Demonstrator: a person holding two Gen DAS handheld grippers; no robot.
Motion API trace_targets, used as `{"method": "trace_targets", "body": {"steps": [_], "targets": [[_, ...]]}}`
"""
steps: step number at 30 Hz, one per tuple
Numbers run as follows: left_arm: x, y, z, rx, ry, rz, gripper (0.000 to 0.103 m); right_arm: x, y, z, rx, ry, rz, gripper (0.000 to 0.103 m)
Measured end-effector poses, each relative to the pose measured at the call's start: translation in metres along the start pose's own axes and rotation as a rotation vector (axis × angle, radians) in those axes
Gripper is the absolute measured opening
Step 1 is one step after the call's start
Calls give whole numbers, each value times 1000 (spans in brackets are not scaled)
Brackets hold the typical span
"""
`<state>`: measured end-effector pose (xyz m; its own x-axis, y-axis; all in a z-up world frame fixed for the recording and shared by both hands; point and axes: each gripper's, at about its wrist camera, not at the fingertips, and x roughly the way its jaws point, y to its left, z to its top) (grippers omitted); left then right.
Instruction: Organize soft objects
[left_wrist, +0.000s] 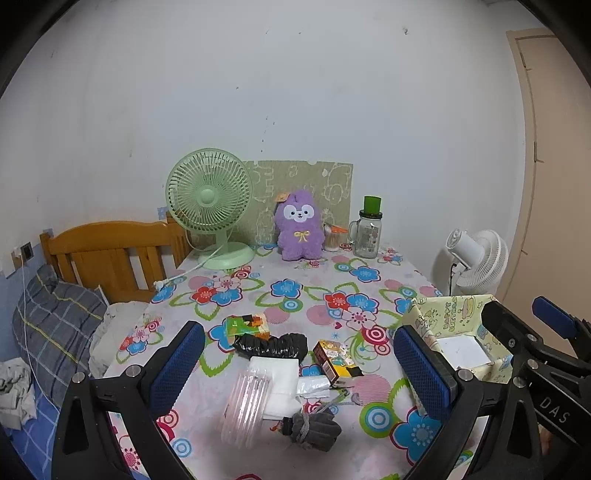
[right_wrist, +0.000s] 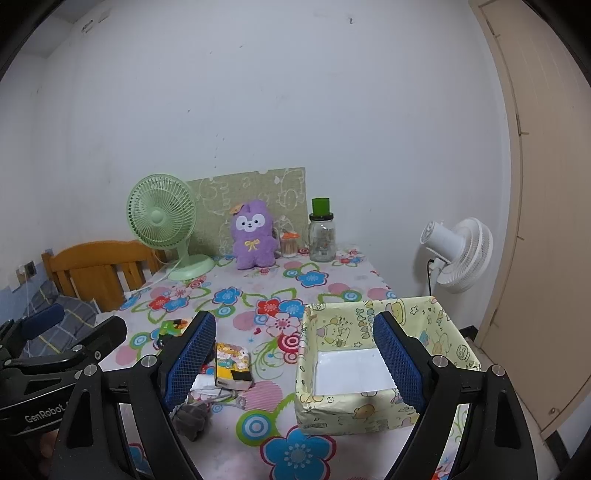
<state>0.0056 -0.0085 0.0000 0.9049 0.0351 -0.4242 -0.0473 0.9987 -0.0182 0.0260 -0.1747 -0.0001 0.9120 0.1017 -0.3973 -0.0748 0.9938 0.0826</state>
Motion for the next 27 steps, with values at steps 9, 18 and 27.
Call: {"method": "trace_targets", "body": {"steps": [9, 18, 27], "targets": [[-1, 0, 0, 5, -4, 7, 103, 0, 0, 0, -1, 0, -1, 89], [-2, 3, -1, 6, -6, 10, 103, 1, 0, -1, -3, 3, 0, 89], [-1, 3, -3, 2, -3, 3, 103, 0, 1, -1, -6, 4, -4, 89]]}}
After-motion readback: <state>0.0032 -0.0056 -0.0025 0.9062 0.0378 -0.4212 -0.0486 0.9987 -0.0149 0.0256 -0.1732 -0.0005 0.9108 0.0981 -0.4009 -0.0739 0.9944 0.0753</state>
